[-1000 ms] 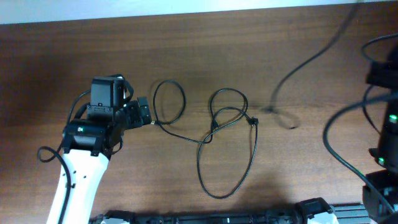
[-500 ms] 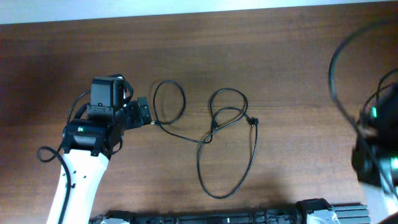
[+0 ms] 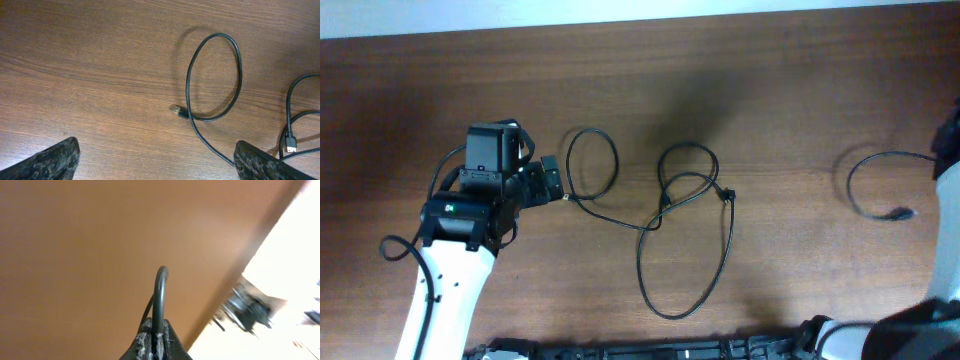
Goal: Untangle cables
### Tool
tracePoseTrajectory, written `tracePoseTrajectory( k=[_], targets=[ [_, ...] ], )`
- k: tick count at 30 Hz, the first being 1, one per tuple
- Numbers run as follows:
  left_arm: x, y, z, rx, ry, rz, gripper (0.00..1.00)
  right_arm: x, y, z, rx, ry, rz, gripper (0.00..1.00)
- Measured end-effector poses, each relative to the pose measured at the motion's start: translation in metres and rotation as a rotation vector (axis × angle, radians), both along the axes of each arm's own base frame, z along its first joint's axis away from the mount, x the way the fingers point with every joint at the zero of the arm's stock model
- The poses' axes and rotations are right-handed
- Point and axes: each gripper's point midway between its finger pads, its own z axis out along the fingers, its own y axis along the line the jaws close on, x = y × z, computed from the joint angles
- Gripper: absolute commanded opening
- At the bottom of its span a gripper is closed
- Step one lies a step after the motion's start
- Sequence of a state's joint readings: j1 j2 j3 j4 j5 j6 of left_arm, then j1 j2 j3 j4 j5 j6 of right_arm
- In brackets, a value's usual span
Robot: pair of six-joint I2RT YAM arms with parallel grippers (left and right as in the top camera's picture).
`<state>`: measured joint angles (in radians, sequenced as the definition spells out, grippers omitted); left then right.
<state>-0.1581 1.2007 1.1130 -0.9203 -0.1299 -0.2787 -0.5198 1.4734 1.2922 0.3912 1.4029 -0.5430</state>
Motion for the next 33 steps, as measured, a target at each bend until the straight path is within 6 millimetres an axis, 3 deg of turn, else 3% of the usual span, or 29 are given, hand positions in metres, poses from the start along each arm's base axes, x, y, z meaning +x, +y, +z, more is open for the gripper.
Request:
tracePoseTrajectory(
  k=[4, 7, 11, 15, 19, 22, 25, 26, 28, 31, 33],
  targets=[
    [0.000, 0.000, 0.000, 0.000, 0.000, 0.000, 0.99, -0.035, -0.010, -0.010, 0.009, -0.037, -0.179, 0.04],
    [0.000, 0.000, 0.000, 0.000, 0.000, 0.000, 0.99, -0.046, -0.009, -0.013, 0.021, -0.030, -0.234, 0.04],
    [0.000, 0.000, 0.000, 0.000, 0.000, 0.000, 0.99, -0.047, -0.007, -0.022, 0.028, -0.020, -0.247, 0.04],
    [0.000, 0.000, 0.000, 0.000, 0.000, 0.000, 0.99, -0.042, -0.009, -0.043, 0.043, 0.011, -0.220, 0.04],
    [0.000, 0.000, 0.000, 0.000, 0.000, 0.000, 0.99, -0.018, -0.009, -0.062, 0.080, 0.079, -0.097, 0.04],
    [0.000, 0.000, 0.000, 0.000, -0.002, 0.000, 0.99, 0.010, -0.010, -0.093, 0.179, 0.162, 0.077, 0.04],
    [0.000, 0.000, 0.000, 0.000, -0.002, 0.000, 0.99, 0.031, -0.010, -0.149, 0.371, 0.116, 0.279, 0.04],
    [0.000, 0.000, 0.000, 0.000, 0.001, 0.000, 0.99, 0.034, -0.009, -0.179, 0.493, 0.004, 0.353, 0.04],
    [0.000, 0.000, 0.000, 0.000, -0.002, 0.000, 0.99, 0.035, -0.009, -0.209, 0.634, -0.179, 0.413, 0.04],
    [0.000, 0.000, 0.000, 0.000, 0.000, 0.000, 0.99, 0.042, -0.007, -0.230, 0.783, -0.416, 0.486, 0.04],
    [0.000, 0.000, 0.000, 0.000, 0.000, 0.000, 0.99, 0.052, 0.007, -0.240, 0.888, -0.519, 0.544, 0.04]
  ],
)
